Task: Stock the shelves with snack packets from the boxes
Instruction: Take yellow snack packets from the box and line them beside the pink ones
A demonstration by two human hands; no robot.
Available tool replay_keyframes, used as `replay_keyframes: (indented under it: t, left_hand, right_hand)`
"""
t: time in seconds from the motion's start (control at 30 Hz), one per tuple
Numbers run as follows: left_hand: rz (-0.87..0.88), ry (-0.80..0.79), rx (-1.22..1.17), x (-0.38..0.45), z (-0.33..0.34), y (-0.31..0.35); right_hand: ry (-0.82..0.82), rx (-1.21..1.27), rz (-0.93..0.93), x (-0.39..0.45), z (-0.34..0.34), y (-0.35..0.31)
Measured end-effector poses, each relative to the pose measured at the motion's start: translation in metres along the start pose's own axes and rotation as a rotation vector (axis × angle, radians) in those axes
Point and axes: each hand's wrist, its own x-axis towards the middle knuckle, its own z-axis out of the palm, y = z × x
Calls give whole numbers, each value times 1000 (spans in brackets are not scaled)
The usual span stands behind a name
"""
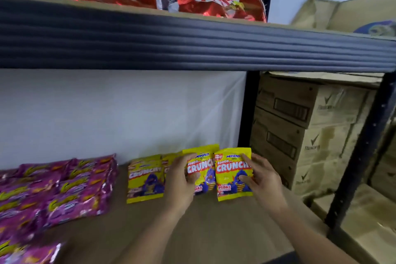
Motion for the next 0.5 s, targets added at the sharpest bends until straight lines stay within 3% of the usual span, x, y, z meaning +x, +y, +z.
replay_keyframes:
  t: [0.17,0.5]
  left_hand:
    - [-42,-9,168,48,54,-18]
    - [-258,-96,440,106,109,-40]
  right_hand:
    - [-14,-135,55,65,6,53]
    - [-98,-77,225,135,36,97]
